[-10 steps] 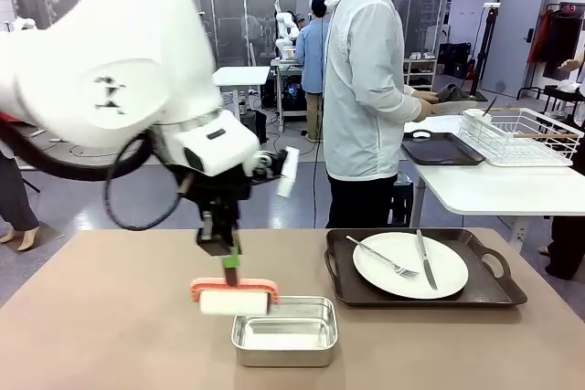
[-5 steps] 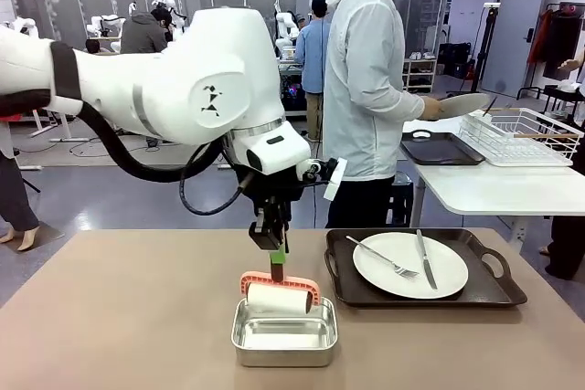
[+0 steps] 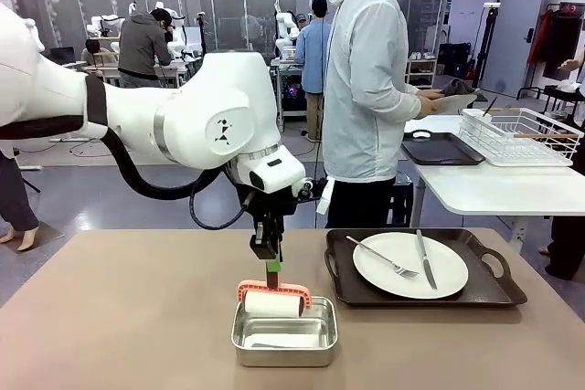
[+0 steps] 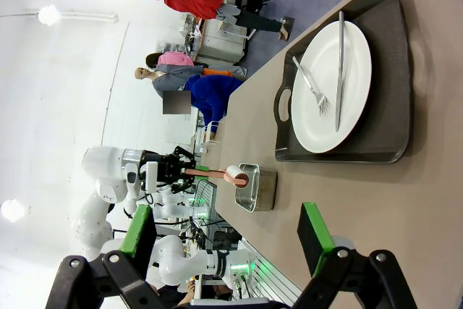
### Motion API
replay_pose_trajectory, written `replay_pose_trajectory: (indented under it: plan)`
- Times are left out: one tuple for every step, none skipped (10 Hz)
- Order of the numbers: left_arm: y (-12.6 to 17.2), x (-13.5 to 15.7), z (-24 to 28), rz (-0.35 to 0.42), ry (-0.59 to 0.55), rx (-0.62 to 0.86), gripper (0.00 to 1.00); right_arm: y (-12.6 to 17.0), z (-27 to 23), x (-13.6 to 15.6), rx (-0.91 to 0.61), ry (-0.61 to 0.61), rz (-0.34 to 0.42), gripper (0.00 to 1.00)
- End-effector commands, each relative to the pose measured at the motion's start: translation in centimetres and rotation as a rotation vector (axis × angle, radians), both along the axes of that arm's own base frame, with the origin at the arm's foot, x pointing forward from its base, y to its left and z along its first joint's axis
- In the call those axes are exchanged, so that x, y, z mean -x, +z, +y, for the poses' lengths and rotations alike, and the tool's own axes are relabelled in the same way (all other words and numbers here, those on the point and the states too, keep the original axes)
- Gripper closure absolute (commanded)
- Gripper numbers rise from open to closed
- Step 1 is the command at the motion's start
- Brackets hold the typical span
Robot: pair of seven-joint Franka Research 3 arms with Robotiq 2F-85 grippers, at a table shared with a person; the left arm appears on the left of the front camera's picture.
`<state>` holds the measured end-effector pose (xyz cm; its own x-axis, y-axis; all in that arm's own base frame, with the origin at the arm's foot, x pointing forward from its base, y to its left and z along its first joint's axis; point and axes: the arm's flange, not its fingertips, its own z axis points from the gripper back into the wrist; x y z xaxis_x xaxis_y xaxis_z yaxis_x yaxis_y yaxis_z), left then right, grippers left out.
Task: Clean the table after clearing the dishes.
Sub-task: Place the Lint Roller back on top of the Airtight Container.
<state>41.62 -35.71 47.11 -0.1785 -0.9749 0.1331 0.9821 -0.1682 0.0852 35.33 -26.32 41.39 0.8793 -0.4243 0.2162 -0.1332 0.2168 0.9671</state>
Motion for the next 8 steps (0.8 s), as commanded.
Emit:
replay_pose_trajectory:
  plan:
    - [-1.0,-1.2,-0.9,0.007,0.05,0.01,0.79,0.3,0.0,0.1,-0.005,0.0,-0.009,0.0]
    - [-1.7,-2.2,-1.0,0.025,0.096,0.002,0.79,0.3,0.0,0.1,-0.005,0.0,-0.009,0.0]
    - [-2.5,-3.0,-1.1,0.049,0.133,0.019,0.79,0.3,0.0,0.1,-0.005,0.0,-0.009,0.0]
    - [-3.7,-3.5,-1.1,0.064,0.151,0.014,0.79,0.3,0.0,0.1,-0.005,0.0,-0.009,0.0]
    - [-4.6,-4.1,-1.0,0.074,0.156,0.003,0.79,0.3,0.0,0.1,-0.005,0.0,-0.009,0.0]
    - [-5.4,-4.5,-0.9,0.084,0.162,-0.001,0.79,0.3,0.0,0.1,-0.005,0.0,-0.009,0.0]
    - [-6.0,-5.0,-0.7,0.097,0.17,-0.007,0.79,0.3,0.0,0.1,-0.005,0.0,-0.009,0.0]
    - [-6.1,-5.1,-0.7,0.107,0.165,-0.008,0.79,0.3,0.0,0.1,-0.005,0.0,-0.009,0.0]
